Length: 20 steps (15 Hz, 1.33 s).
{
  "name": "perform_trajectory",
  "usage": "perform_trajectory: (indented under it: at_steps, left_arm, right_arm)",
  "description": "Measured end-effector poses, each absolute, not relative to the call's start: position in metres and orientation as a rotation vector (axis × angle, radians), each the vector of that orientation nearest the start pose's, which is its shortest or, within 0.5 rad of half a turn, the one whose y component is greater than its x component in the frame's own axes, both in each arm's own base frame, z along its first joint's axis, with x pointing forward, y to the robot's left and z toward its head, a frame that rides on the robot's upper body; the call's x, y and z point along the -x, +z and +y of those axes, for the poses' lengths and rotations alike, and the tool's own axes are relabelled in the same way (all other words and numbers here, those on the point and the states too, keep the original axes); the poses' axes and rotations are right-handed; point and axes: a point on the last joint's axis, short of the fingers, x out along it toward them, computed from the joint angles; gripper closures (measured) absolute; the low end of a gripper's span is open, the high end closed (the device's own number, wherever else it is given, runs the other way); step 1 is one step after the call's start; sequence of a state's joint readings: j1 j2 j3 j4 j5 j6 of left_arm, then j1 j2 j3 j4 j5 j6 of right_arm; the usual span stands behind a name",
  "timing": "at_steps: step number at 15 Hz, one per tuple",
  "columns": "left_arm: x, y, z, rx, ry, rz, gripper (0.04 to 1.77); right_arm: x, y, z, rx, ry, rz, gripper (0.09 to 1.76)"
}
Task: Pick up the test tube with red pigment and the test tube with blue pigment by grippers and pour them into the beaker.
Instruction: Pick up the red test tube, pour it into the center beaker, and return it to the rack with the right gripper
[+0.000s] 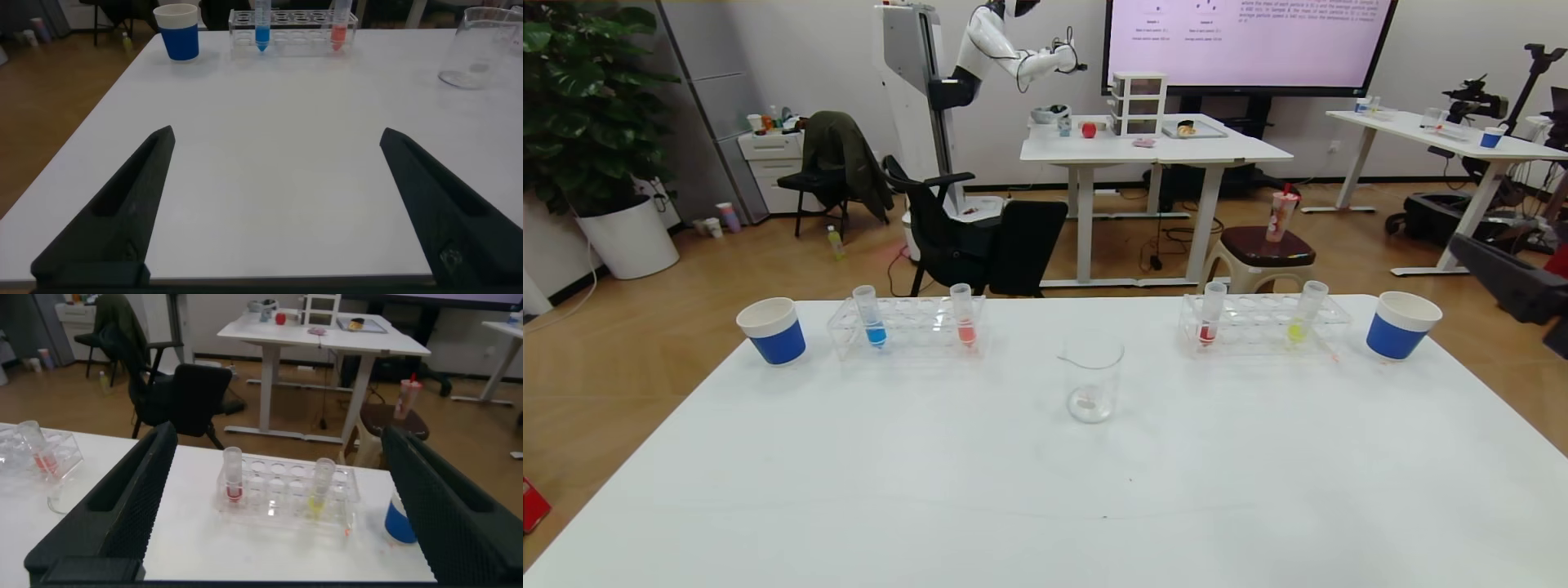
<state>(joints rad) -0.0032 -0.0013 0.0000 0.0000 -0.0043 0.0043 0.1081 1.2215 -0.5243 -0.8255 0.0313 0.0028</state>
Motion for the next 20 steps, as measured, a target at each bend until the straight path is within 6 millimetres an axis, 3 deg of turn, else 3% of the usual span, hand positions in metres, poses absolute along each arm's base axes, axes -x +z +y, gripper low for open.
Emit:
perform_trajectory:
  at_steps: [3, 7, 13, 20]
  left_arm:
    - [0.023, 0.075, 0.0, -0.004, -0.007, -0.001, 0.06]
    - [0.023, 0.075, 0.0, -0.004, -0.007, -0.001, 0.06]
    - [0.023, 0.075, 0.0, -0.005, -0.007, -0.001, 0.06]
    - [0.023, 0.075, 0.0, -0.005, -0.007, -0.001, 0.06]
  right_arm:
    - [-0.239, 0.215, 0.043, -0.055, 0.182, -0.085, 0.11]
    - [-0.295, 0.172, 0.066, -0.089, 0.184, -0.033, 0.11]
    - [-0.341, 0.112, 0.077, -0.09, 0.179, 0.022, 0.11]
    - [-0.396, 0.078, 0.084, -0.086, 0.132, 0.007, 0.11]
